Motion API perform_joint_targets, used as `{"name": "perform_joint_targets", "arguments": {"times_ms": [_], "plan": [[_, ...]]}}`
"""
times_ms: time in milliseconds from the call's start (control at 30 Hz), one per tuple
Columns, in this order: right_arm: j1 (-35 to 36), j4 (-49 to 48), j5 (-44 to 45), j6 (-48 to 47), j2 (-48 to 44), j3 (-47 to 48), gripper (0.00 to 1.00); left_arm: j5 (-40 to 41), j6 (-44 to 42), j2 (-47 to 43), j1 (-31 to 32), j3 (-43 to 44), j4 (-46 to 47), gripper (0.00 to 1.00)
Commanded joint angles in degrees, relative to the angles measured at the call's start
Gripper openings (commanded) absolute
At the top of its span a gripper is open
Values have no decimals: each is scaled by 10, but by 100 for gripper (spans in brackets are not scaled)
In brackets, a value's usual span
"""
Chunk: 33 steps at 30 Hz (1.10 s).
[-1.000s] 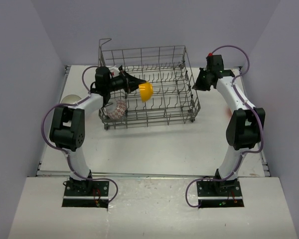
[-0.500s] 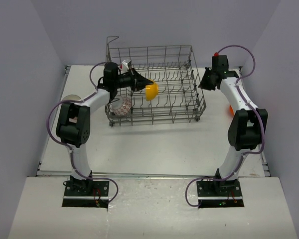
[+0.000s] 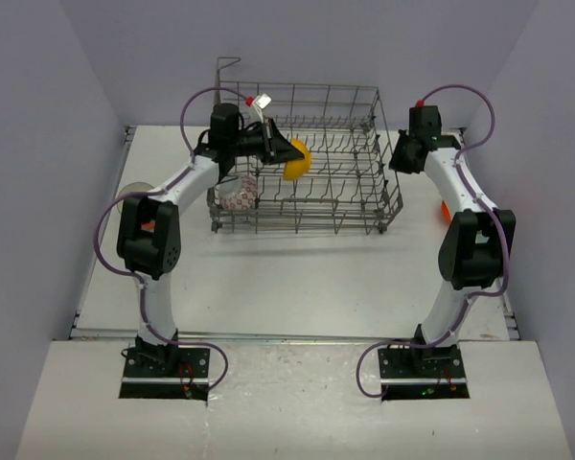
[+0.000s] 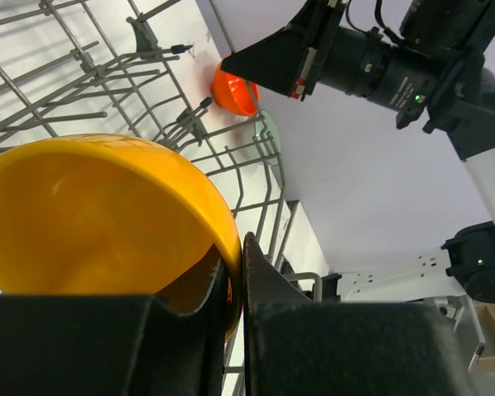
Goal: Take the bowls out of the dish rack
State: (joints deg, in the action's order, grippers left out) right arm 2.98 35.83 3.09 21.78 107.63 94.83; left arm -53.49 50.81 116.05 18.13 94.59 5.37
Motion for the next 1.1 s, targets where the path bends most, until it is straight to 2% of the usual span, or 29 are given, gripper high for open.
{"name": "perform_joint_targets", "arguments": {"times_ms": [0,467,667,767,800,867,900,933,1067], "plan": [[19,168,7,56,35,-13,0,-93,-62,-48,-16,27,44,0],[19,172,18,52,42,0,0,-78,-30,-50,-36,-70,97,0],[19,175,18,49,42,5,0,-104,23,-35,-38,-108,181,0],[19,176,18,47,43,8,0,-131,106,-29,-38,-139,295,0],[19,175,18,48,44,8,0,-139,137,-24,-38,-145,382,0],[19,176,17,47,48,11,0,-152,224,-11,-36,-157,453,0],[19,177,17,47,49,11,0,-159,254,-5,-35,-157,531,0],[19,176,17,46,50,12,0,-161,290,5,-35,-156,547,0],[19,179,17,45,53,18,0,-170,298,13,-32,-144,558,0]]}}
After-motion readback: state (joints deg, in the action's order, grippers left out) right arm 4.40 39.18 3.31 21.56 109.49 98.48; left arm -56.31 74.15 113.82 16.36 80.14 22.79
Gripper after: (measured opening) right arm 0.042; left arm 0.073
